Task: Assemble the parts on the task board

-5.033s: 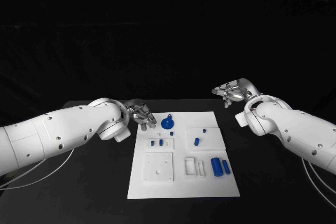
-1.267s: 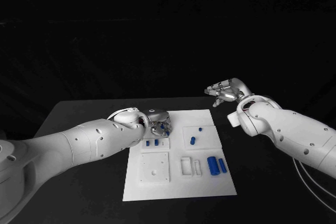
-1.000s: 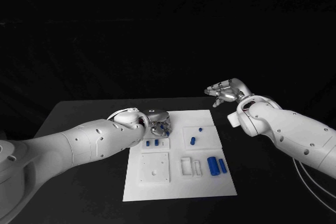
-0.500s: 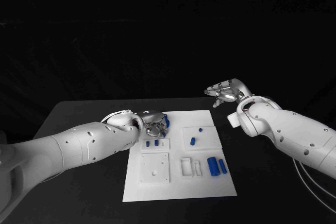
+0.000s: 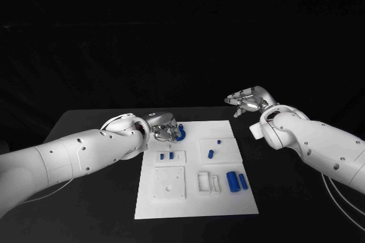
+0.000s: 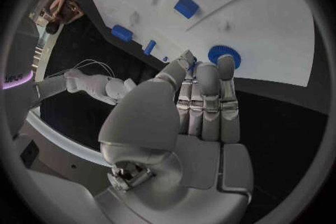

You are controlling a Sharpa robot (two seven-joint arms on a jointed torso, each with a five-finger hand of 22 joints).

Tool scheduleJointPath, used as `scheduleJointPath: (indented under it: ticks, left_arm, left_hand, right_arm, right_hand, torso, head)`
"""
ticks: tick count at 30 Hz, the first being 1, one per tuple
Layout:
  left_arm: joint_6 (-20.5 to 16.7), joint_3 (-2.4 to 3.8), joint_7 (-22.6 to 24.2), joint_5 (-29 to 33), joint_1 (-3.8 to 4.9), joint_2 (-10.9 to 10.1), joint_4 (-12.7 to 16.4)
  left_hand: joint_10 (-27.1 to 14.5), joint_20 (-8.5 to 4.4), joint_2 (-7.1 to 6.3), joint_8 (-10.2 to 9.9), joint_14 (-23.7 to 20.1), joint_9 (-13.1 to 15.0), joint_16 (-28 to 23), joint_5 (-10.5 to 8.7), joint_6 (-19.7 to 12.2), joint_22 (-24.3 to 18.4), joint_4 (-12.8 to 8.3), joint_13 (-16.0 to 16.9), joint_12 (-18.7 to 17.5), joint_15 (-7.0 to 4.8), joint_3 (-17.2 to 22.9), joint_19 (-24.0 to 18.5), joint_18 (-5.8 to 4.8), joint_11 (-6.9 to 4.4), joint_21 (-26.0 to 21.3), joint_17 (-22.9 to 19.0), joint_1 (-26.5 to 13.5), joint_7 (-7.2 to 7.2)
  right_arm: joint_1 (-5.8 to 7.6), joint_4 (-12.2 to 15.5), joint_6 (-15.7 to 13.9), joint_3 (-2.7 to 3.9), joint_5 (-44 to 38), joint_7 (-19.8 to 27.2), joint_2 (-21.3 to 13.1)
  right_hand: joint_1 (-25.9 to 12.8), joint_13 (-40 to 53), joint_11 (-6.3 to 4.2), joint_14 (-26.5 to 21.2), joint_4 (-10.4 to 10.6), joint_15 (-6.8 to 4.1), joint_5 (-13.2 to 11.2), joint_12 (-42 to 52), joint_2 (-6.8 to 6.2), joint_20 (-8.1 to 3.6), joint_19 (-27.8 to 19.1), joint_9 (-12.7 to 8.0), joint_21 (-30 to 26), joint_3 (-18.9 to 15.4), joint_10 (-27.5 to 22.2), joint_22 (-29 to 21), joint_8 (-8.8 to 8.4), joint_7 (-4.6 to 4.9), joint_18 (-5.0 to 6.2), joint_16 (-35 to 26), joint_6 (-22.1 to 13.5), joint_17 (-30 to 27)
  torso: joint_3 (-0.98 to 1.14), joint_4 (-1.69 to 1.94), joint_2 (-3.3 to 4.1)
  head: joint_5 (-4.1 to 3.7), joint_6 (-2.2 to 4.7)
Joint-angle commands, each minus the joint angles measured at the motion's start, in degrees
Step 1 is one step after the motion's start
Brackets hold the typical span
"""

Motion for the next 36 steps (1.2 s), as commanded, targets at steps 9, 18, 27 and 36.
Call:
scheduleJointPath:
  ticks: [9,18,27,36]
  left_arm:
    - [3.96,0.22,-2.83,2.51,0.42,-3.50,2.68]
    - [4.53,0.09,-2.64,2.35,-0.13,-3.37,1.18]
    - [4.31,0.04,-2.01,1.98,-1.09,-2.14,-1.49]
    - [4.54,0.03,-1.52,1.94,-1.40,-1.22,-3.28]
  left_hand:
    - [-0.12,-0.12,0.26,0.09,0.26,-0.06,-0.38,-0.14,-0.21,1.19,-0.37,0.04,0.18,-0.02,-0.20,-0.09,0.50,0.14,0.21,0.07,-0.15,0.07]
    - [-0.22,-0.10,0.26,0.12,0.18,-0.05,-0.54,-0.12,-0.33,1.20,-0.40,0.04,0.18,0.02,-0.28,-0.18,0.50,0.18,0.24,0.05,-0.01,0.10]
    - [-0.24,-0.10,0.31,0.11,0.17,-0.05,-0.65,-0.14,-0.37,1.22,-0.47,0.04,0.18,0.02,-0.27,-0.26,0.53,0.20,0.30,0.04,0.15,0.12]
    - [-0.26,-0.10,0.36,0.11,0.17,-0.05,-0.71,-0.10,-0.39,1.22,-0.45,0.04,0.18,0.02,-0.25,-0.27,0.55,0.21,0.37,0.05,0.10,0.13]
  right_arm:
    - [-0.02,0.14,0.53,0.02,0.10,0.65,-0.31]
    - [-0.02,0.17,0.53,0.02,0.12,0.64,-0.23]
    - [-0.02,0.12,0.45,0.02,0.12,0.56,-0.11]
    - [-0.02,0.07,0.38,0.02,0.11,0.52,0.02]
  right_hand:
    - [0.21,-0.09,-0.05,-0.21,-0.20,0.37,0.23,-0.26,0.28,0.38,1.97,-0.08,0.32,0.17,-0.30,-0.05,-0.24,-0.05,1.14,0.30,-0.03,-0.06]
    - [0.23,-0.09,-0.07,-0.17,-0.22,0.35,0.32,-0.25,0.31,0.36,1.94,-0.08,0.82,0.39,-0.28,-0.92,-0.24,-0.07,1.13,0.35,0.04,-0.07]
    - [0.23,-0.09,-0.07,-0.13,-0.27,0.33,0.33,-0.26,0.31,0.34,1.96,-0.08,0.98,0.47,-0.27,-1.03,-0.24,-0.07,1.14,0.39,0.03,-0.04]
    - [0.23,-0.09,-0.07,-0.12,-0.33,0.33,0.34,-0.25,0.32,0.33,1.95,-0.08,1.11,0.64,-0.26,-1.11,-0.24,-0.07,1.15,0.40,0.04,-0.03]
  torso:
    - [-0.01,-0.03,0.15]
    - [0.01,-0.05,0.14]
    - [0.08,-0.13,0.15]
    - [0.08,-0.13,0.11]
  head:
    - [0.37,0.19]
    - [0.57,0.06]
    - [0.49,-0.10]
    - [0.44,-0.16]
